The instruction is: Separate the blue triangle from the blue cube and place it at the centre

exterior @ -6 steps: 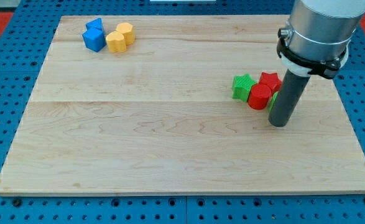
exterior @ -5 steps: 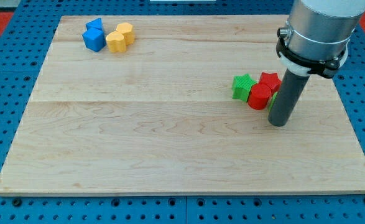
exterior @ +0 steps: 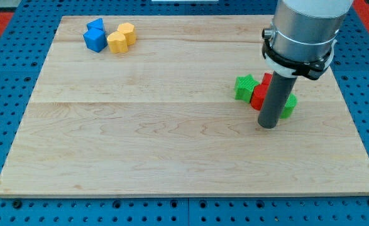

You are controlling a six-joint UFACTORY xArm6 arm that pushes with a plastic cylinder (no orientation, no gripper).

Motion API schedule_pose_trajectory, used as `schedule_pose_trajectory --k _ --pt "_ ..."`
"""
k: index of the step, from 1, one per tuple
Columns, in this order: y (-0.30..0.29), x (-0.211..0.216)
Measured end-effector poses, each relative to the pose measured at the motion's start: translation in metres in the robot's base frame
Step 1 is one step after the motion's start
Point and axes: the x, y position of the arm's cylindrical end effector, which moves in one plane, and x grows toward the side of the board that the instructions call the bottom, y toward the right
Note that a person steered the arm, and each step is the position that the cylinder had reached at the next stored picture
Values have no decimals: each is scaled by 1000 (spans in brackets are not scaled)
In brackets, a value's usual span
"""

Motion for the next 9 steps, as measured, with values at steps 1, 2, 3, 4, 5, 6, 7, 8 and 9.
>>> schedule_pose_trajectory --k 1,2,3,4,5,6,7,8,9 --pt "-21 1" --pt "-95 1" --pt "-185 -10" --pt "-259 -40" --pt "-287 -93" --pt "-304 -135" --pt "-310 -139" --pt "-350 -159" --pt "-368 -207"
